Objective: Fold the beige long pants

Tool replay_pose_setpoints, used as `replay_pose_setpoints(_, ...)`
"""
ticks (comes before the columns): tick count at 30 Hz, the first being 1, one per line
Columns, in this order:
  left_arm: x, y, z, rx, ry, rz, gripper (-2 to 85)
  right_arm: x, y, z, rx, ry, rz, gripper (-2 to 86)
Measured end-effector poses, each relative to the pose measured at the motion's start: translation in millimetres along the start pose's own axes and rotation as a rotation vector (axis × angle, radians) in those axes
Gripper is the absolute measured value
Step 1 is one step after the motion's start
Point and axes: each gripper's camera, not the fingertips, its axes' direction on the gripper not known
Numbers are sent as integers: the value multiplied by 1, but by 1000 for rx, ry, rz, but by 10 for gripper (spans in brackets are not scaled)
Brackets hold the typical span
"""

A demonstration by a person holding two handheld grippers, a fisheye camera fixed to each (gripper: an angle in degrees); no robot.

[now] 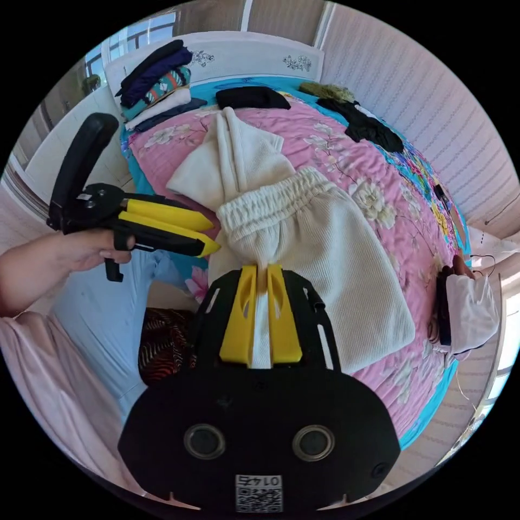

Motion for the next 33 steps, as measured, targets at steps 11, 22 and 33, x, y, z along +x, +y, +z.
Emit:
replay_pose_setpoints(11, 24, -11, 66, -48, -4, 0, 125, 72, 97, -113, 189, -23, 223, 16)
replay_pose_setpoints(22, 61, 2, 97, -24, -39, 89, 76, 138, 163, -157, 256, -34, 369, 18)
replay_pose_setpoints(33, 110, 12, 119, 25, -67, 182, 50, 180, 156, -127, 223, -169, 413, 91)
